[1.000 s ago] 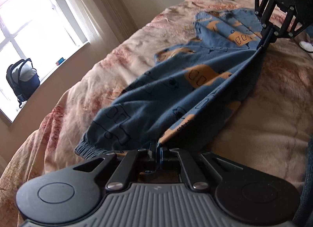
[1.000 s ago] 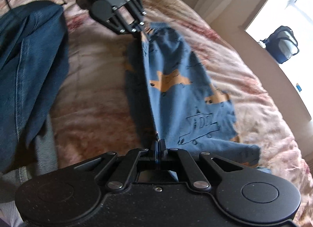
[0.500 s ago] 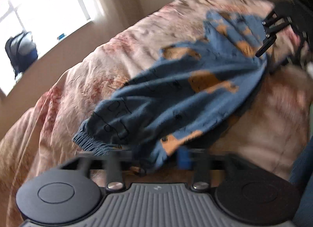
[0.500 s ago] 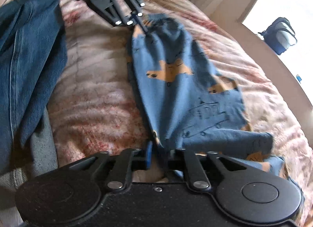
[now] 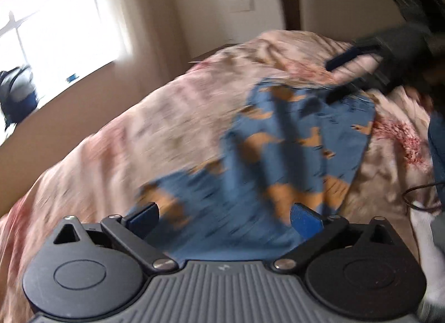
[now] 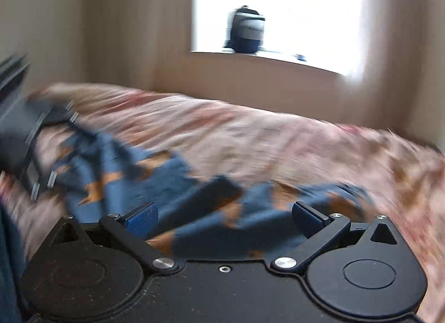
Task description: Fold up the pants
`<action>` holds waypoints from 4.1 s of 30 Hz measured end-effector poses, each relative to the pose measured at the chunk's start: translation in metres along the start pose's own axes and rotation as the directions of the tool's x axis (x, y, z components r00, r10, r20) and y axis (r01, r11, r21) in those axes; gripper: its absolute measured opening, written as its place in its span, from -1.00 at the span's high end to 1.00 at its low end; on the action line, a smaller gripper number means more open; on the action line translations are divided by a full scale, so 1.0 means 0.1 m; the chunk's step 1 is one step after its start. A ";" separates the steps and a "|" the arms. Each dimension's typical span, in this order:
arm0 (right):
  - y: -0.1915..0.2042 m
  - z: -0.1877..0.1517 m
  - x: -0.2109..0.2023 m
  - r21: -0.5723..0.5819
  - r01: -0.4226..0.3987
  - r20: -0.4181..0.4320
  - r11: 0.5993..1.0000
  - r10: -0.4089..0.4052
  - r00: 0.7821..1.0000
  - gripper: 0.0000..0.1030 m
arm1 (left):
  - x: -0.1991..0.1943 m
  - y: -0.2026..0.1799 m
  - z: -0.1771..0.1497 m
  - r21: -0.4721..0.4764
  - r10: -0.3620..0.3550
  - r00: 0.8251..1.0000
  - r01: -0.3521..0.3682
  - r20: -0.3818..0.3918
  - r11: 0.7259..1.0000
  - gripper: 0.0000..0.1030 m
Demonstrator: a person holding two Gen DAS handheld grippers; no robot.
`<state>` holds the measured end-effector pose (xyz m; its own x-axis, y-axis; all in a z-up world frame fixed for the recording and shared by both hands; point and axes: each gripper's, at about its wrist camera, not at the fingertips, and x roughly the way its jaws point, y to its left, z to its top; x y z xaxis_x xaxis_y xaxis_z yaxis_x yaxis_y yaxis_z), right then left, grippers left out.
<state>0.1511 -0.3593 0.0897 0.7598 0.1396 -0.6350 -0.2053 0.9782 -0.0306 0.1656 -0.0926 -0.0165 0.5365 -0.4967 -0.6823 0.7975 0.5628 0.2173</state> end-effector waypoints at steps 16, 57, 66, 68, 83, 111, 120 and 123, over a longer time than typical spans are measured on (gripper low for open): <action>-1.49 -0.28 0.28 0.364 0.051 -0.213 0.930 0.030 0.977 -0.99 | 0.85 -1.30 0.40 0.334 0.124 0.992 -0.124 0.022 0.934 -0.72; -2.15 -0.35 -0.51 0.579 0.086 -0.099 0.810 -0.035 0.994 0.87 | 0.42 -1.13 0.49 0.217 -0.083 0.995 0.091 -0.047 0.972 1.00; -2.13 -0.81 -0.53 0.568 0.134 -0.195 0.812 -0.025 0.980 0.88 | 0.59 -1.36 0.35 0.266 -0.117 0.987 0.143 -0.111 0.953 1.00; -2.12 -0.86 -0.55 0.567 0.130 -0.194 0.813 -0.022 0.981 0.88 | 0.59 -1.35 0.34 0.267 -0.123 0.985 0.151 -0.118 0.952 1.00; -2.00 -1.05 -0.62 0.435 0.122 -0.179 0.892 -0.047 0.983 0.15 | 0.68 -1.09 0.48 0.152 -0.244 0.958 0.266 -0.152 0.952 -0.22; -2.40 -1.31 -0.17 0.383 -0.370 -0.010 0.846 0.404 0.915 -0.99 | 2.81 -0.97 2.11 -0.159 -0.658 0.731 0.638 -0.179 0.753 -0.76; -2.58 -1.43 -0.20 0.577 -0.335 0.022 0.745 0.396 0.918 -0.10 | 2.88 -0.90 2.11 -0.240 -0.671 0.695 0.626 -0.260 0.742 0.25; -2.61 -1.49 -0.23 0.609 -0.303 0.012 0.732 0.374 0.927 0.28 | 2.83 -0.92 2.11 -0.236 -0.648 0.713 0.604 -0.267 0.761 0.63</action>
<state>0.0954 -0.6407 -0.0025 0.6355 0.4971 -0.5908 -0.0050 0.7678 0.6407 0.3018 -0.4240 -0.0823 -0.2083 -0.5425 -0.8138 0.8657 0.2849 -0.4115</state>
